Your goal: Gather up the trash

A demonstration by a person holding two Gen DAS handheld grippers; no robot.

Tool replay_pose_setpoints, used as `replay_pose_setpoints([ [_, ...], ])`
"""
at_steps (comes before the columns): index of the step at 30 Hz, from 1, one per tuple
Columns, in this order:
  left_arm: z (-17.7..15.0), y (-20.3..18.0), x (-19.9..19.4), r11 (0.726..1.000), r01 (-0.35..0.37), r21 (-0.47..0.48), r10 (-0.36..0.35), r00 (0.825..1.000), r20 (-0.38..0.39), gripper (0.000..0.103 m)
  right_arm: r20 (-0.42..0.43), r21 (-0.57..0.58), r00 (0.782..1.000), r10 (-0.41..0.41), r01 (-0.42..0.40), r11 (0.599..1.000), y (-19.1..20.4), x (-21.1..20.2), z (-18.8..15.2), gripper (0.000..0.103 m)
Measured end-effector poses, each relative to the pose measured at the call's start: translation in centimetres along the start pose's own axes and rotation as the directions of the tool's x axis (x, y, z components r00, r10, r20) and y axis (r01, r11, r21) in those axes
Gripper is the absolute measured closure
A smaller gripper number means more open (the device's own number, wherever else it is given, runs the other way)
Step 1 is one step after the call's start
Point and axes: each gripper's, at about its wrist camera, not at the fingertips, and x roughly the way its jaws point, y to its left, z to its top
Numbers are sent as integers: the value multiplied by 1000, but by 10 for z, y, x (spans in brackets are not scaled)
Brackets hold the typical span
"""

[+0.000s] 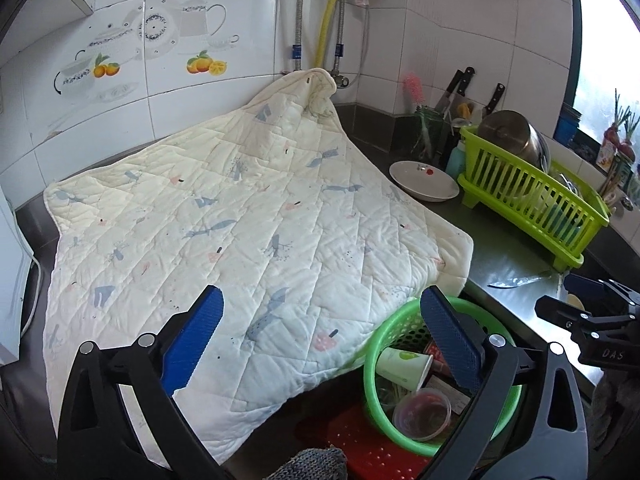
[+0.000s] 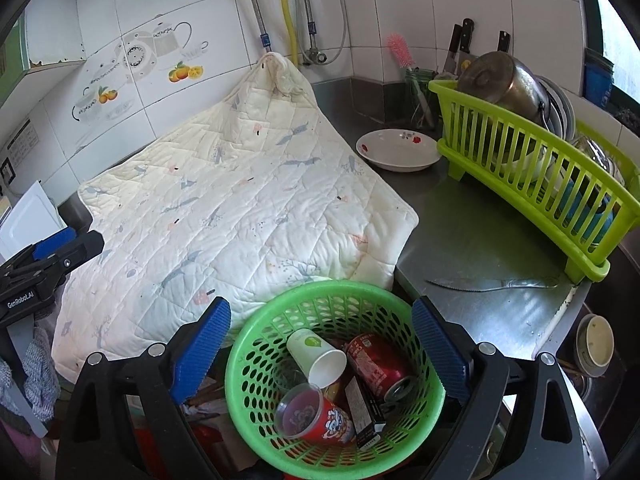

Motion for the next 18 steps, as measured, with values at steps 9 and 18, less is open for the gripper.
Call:
replay_pose_setpoints([
  [9, -4, 9, -8, 999, -51, -11, 52, 998, 21, 5, 54, -19, 998, -11, 12, 1000, 8, -9, 9, 10],
  [18, -7, 17, -18, 994, -105, -21, 106, 993, 56, 5, 81, -32, 997, -4, 6, 999, 17, -13, 11, 8],
])
